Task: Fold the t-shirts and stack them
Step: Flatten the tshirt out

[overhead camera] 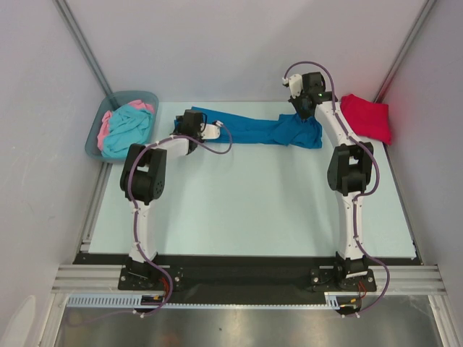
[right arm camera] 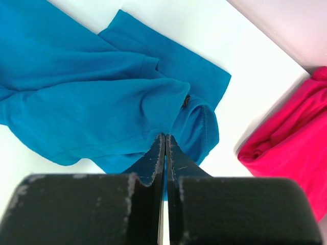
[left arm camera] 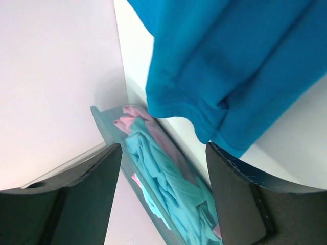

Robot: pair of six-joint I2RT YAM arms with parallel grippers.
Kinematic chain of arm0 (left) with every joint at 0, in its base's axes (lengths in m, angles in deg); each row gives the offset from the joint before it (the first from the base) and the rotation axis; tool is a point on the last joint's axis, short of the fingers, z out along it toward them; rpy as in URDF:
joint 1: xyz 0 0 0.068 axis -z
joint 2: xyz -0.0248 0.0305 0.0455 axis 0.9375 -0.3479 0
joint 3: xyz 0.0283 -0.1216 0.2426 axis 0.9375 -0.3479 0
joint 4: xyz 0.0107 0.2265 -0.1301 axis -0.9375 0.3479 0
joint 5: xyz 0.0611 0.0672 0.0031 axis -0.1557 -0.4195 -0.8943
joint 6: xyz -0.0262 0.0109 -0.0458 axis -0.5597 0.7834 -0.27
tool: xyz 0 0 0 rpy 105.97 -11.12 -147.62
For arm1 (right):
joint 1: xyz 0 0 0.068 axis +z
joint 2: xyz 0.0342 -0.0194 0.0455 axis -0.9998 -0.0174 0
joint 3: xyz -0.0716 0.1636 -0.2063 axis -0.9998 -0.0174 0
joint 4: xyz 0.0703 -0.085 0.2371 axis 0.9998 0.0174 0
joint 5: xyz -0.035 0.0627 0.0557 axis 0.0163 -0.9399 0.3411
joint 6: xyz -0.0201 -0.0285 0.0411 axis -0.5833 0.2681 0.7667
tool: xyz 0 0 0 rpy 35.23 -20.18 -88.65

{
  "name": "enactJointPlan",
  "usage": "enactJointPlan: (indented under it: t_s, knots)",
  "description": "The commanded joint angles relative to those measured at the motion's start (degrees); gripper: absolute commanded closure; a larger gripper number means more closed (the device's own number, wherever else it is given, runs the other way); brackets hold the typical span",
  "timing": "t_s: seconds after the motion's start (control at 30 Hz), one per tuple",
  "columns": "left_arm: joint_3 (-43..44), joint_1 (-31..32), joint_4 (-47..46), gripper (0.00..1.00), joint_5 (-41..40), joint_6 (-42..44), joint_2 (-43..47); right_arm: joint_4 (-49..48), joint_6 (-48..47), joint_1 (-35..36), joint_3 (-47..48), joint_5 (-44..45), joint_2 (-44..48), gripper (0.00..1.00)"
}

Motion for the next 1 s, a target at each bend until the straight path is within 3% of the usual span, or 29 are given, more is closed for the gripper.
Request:
enactJointPlan:
  t_s: [0.0,0.07,0.23,0.47,0.97]
  knots:
    - [2.7,-0.1,0.0,0.26,0.0,0.0,2.4,-1.7,-0.9,0.4,0.4,1.2,3.4,1.0]
    - [4.8,-0.1,2.2,0.24,-0.3,-1.2,1.7,-1.6,-1.2,0.5,0.5,1.2,3.4,1.0]
    - [14.4,-1.4,19.2,0.21,4.3,-12.1,-0.1,-1.5,-1.9,0.6,0.8,1.7,2.9,1.0]
    - [31.1,-4.9,40.3,0.19,15.9,-24.7,-4.0,-1.2,-2.5,0.6,1.4,1.9,2.7,1.0]
    - [29.6,-6.8,43.7,0.2,22.7,-29.1,-6.1,-1.1,-2.2,0.8,1.4,2.1,2.7,1.0]
